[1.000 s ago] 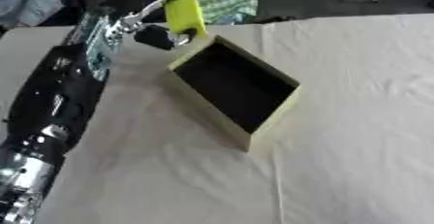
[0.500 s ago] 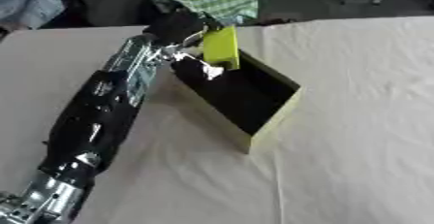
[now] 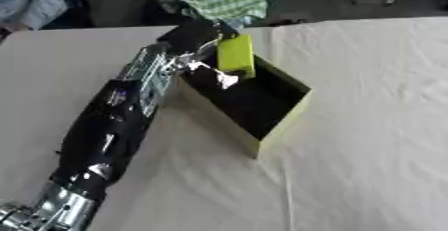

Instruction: Pick up objects on the table and place them in the box.

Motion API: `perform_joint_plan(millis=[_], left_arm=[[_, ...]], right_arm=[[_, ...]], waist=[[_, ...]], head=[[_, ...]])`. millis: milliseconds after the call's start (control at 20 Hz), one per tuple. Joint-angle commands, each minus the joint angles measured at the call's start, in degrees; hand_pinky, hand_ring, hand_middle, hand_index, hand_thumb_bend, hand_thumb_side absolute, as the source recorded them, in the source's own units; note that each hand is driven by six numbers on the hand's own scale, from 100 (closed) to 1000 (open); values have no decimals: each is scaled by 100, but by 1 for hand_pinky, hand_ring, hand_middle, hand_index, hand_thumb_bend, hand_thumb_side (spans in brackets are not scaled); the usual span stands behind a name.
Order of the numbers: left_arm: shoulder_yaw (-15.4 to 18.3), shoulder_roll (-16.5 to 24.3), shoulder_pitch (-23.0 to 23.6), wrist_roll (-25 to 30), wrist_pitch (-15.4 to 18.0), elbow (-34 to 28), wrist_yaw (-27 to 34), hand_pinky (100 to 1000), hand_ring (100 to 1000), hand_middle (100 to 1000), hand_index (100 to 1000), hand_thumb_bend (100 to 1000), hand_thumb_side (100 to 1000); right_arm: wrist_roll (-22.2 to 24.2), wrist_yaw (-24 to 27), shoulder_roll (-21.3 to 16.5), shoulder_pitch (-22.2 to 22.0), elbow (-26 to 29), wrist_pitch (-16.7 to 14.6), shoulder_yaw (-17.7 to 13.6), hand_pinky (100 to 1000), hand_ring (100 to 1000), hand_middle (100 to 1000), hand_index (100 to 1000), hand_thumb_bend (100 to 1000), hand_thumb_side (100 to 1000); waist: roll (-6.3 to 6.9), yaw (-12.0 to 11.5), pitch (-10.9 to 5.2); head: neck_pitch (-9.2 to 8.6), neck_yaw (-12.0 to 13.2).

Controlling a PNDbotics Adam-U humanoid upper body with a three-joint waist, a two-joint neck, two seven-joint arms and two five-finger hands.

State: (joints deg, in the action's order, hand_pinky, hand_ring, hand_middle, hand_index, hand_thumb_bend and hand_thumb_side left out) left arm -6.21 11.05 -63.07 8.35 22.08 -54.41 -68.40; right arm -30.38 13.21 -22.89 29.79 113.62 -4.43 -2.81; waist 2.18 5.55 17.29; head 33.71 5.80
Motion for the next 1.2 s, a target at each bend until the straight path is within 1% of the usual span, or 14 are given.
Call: perform_joint_plan(millis=[50, 100, 150, 250, 350, 600, 650, 750, 850, 900, 950, 1000, 1100, 1200], left_arm=[[-64, 61, -92, -72, -14, -50, -308, 1000, 951, 907, 938, 436, 888], [-66, 61, -91, -58, -54, -41, -423, 1000, 967, 933, 955, 573, 952], [-62, 56, -93, -46, -110, -40, -512, 1000, 970, 943, 965, 671, 998], [-47, 49, -95, -64, -232, -52, -617, 1000, 973, 948, 973, 768, 1000], [-42, 46, -92, -131, -317, -57, -656, 1000, 972, 947, 972, 796, 1000], [-44, 39, -78, -301, -365, -49, -661, 1000, 968, 943, 968, 791, 1000], [-40, 33, -74, -325, -359, -57, -648, 1000, 960, 935, 965, 758, 1000], [18, 9, -50, -425, -393, -150, -556, 1000, 942, 914, 954, 615, 1000], [160, 19, -34, -730, -520, -404, -320, 985, 894, 847, 928, 380, 977], [253, 44, -21, -979, -586, -603, -90, 947, 855, 799, 912, 280, 953], [346, 78, 3, -1268, -656, -825, 208, 929, 835, 776, 906, 223, 956], [493, 110, 30, -1643, -777, -1100, 637, 826, 736, 658, 856, 100, 889], [693, 248, 127, -2326, -1076, -1632, 1629, 740, 665, 588, 797, 100, 818], [782, 485, 275, -2799, -1316, -2133, 2454, 682, 615, 548, 760, 100, 787]], right_arm=[[-9, 4, -71, 78, 97, 12, -46, 742, 729, 494, 809, 100, 635], [-7, 5, -70, 79, 97, 13, -44, 742, 729, 494, 809, 100, 635], [-6, 5, -69, 80, 97, 14, -44, 741, 729, 494, 808, 100, 635], [-5, 6, -68, 85, 97, 14, -45, 741, 729, 494, 808, 100, 635], [-8, 7, -65, 84, 97, 12, -49, 742, 729, 494, 808, 100, 634], [-10, 7, -65, 88, 97, 11, -52, 741, 728, 494, 808, 100, 634], [-10, 8, -64, 90, 97, 11, -52, 741, 727, 494, 808, 100, 633], [-9, 10, -59, 91, 97, 11, -51, 741, 727, 494, 808, 100, 634], [-10, 12, -60, 92, 97, 11, -52, 741, 727, 495, 808, 100, 634], [-10, 11, -66, 93, 97, 8, -52, 741, 727, 495, 808, 100, 634], [-12, 10, -75, 93, 97, 6, -55, 741, 727, 495, 808, 100, 634], [-15, 9, -84, 91, 97, 3, -57, 740, 726, 495, 807, 100, 634], [-21, 1, -107, 82, 97, -6, -65, 740, 726, 496, 807, 100, 635], [-39, -9, -135, 61, 97, -16, -81, 740, 725, 496, 806, 100, 635]], waist=[[36, 3, -90], [37, 1, -90], [37, 1, -91], [35, 3, -94], [34, 6, -98], [33, 11, -108], [34, 13, -109], [35, 13, -110], [32, -2, -116], [33, -16, -122], [35, -29, -128], [33, -47, -138], [32, -79, -157], [27, -122, -182]], head=[[-8, -7], [-5, -8], [-3, -10], [-4, -8], [-4, -6], [51, -5], [62, -2], [76, -2], [109, -19], [133, -34], [155, -49], [183, -77], [225, -133], [260, -198]])
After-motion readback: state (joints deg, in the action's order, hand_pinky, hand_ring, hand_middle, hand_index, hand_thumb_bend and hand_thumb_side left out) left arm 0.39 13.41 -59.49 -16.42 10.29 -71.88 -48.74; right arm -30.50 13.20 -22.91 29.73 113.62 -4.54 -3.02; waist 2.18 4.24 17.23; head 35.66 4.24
